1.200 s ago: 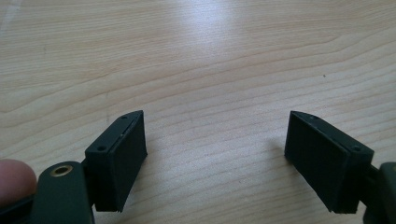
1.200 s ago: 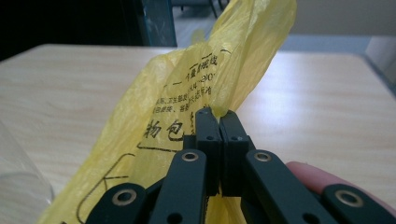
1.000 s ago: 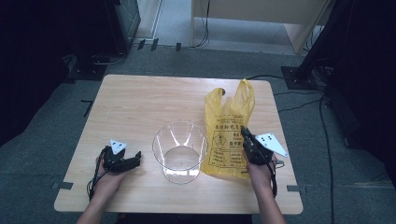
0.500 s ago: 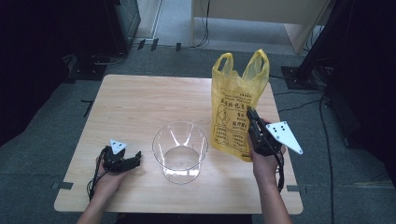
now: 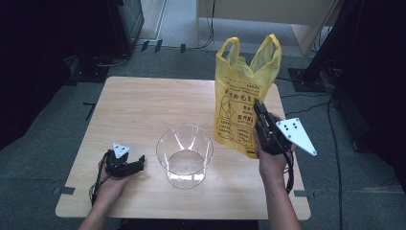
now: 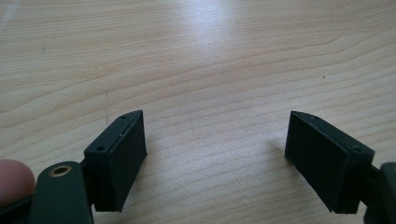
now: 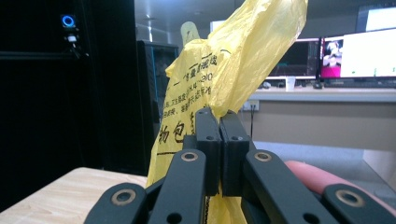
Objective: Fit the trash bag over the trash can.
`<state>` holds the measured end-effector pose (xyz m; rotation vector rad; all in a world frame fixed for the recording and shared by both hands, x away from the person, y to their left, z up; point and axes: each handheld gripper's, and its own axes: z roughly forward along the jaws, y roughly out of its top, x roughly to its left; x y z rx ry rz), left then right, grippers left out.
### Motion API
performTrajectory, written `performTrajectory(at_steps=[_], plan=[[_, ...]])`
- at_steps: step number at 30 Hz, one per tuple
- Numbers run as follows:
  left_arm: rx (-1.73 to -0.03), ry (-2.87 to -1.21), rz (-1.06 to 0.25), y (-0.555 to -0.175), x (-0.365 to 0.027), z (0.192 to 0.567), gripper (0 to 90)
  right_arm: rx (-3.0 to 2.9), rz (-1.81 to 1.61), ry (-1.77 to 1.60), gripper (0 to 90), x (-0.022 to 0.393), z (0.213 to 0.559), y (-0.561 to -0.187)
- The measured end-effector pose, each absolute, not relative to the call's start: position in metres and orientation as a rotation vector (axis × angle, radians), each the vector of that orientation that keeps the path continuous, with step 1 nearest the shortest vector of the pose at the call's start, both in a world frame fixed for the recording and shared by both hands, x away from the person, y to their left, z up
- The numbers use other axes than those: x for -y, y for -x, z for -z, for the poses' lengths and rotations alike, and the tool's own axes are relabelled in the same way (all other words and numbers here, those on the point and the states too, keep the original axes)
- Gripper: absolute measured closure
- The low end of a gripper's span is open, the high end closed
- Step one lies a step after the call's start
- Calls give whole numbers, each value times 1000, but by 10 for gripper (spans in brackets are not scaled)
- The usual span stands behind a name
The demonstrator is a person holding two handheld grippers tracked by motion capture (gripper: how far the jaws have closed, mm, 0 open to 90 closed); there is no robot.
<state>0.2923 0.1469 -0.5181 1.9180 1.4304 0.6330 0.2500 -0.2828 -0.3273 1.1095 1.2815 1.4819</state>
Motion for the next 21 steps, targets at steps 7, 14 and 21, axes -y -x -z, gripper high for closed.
performTrajectory(at_steps=[7, 14, 21], plan=[[-1436, -1918, -635, -293, -148, 518, 198, -1252, -1523, -1036, 889, 273, 301, -243], [-1455, -1852, -642, -292, -152, 517, 192, -1239, -1560, -982, 889, 263, 283, -238], [-1412, -1738, -699, -287, -152, 506, 192, -1237, -1603, -938, 889, 254, 270, -233]])
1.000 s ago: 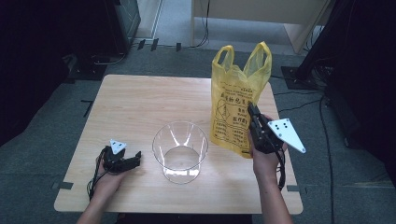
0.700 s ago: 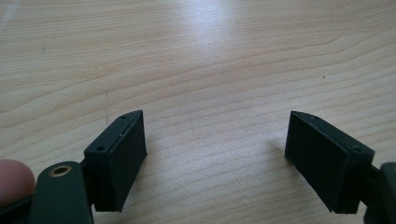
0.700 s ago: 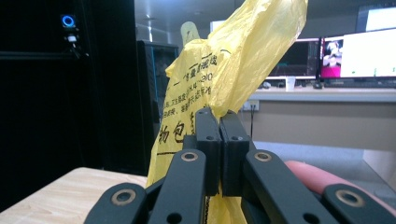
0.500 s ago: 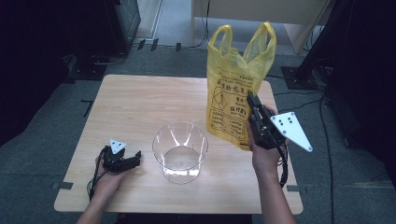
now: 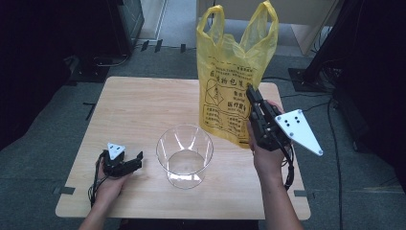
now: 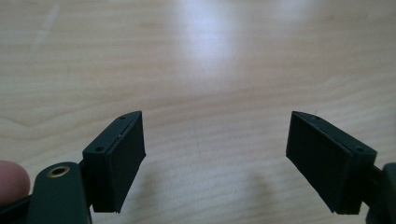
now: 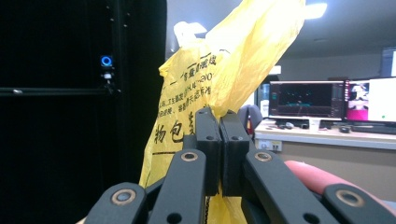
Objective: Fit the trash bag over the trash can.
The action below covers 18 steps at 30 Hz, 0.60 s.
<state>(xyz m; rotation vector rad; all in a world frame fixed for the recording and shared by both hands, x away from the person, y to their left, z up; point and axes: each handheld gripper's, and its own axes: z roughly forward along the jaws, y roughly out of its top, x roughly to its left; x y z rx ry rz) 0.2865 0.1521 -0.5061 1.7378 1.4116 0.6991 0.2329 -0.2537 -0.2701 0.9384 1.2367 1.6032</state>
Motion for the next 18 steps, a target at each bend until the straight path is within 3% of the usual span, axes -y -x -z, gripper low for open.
performTrajectory(at_steps=[6, 10, 18], plan=[[-1304, -1506, -800, -275, -149, 479, 192, -1269, -1648, -936, 889, 241, 274, -233], [-1240, -1396, -797, -269, -149, 463, 192, -1303, -1666, -933, 889, 228, 284, -237], [-1182, -1339, -754, -265, -144, 446, 196, -1356, -1701, -932, 889, 206, 302, -244]])
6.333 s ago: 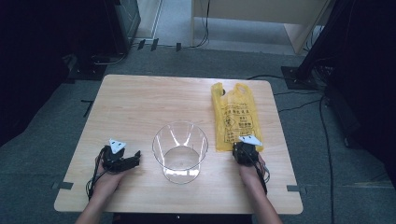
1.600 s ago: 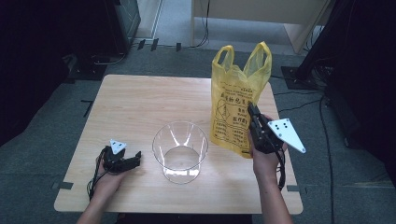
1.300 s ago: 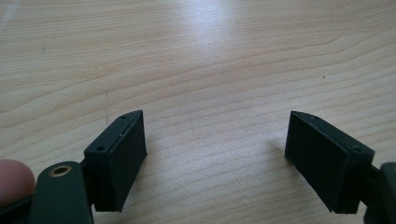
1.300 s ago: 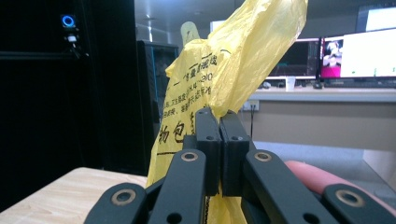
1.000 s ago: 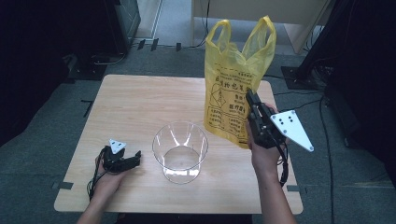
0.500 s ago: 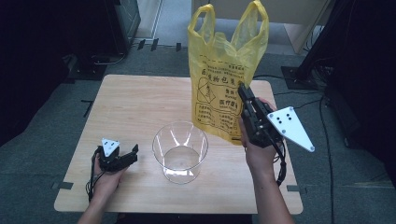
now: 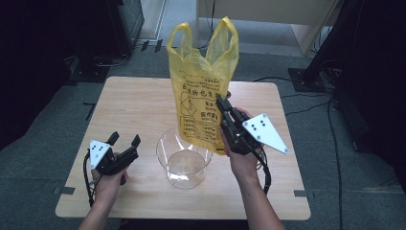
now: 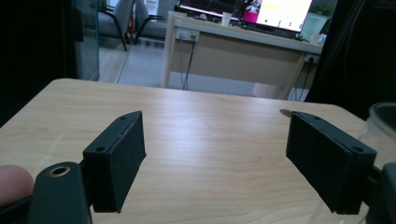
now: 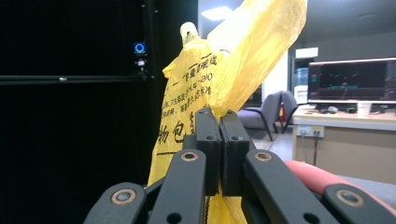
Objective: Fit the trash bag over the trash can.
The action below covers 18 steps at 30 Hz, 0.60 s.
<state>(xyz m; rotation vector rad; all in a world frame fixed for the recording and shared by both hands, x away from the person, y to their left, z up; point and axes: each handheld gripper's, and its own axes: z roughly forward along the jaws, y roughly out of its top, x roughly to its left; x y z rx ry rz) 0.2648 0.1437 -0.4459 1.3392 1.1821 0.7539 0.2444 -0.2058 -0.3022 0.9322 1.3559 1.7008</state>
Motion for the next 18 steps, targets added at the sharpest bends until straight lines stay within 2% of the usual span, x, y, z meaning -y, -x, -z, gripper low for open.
performTrajectory(at_steps=[5, 18], plan=[[-1111, -1334, -778, -262, -136, 437, 206, -1390, -1732, -921, 889, 191, 312, -250], [-1012, -1296, -727, -269, -116, 405, 213, -1449, -1784, -916, 889, 166, 327, -261]])
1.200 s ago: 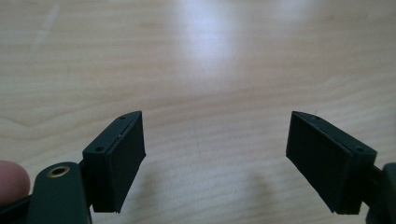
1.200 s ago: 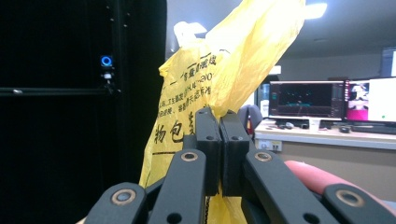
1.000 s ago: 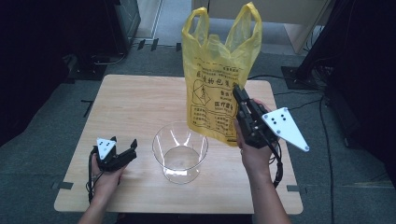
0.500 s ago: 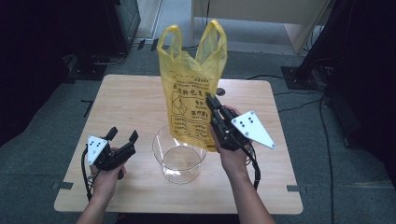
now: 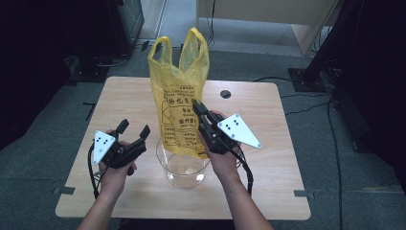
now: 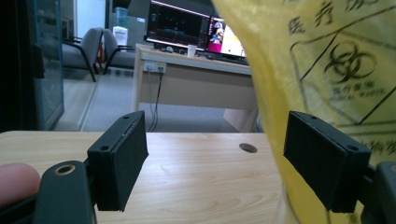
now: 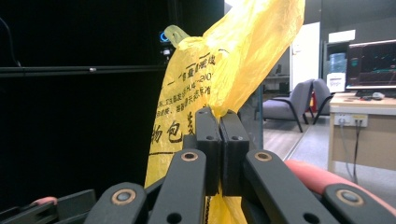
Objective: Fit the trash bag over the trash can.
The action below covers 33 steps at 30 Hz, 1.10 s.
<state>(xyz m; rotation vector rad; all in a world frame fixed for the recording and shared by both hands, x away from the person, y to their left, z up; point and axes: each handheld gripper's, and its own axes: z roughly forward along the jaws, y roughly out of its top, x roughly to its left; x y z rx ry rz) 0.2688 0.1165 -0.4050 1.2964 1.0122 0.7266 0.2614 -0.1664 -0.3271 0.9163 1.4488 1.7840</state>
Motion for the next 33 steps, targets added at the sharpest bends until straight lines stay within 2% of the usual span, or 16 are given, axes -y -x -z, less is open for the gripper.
performTrajectory(at_steps=[15, 23, 33], plan=[[-980, -1283, -665, -279, -104, 391, 213, -1491, -1815, -917, 888, 157, 338, -271], [-980, -1265, -567, -288, -104, 390, 212, -1520, -1814, -923, 888, 156, 345, -276], [-971, -1256, -507, -290, -100, 388, 212, -1549, -1837, -891, 888, 156, 350, -277]])
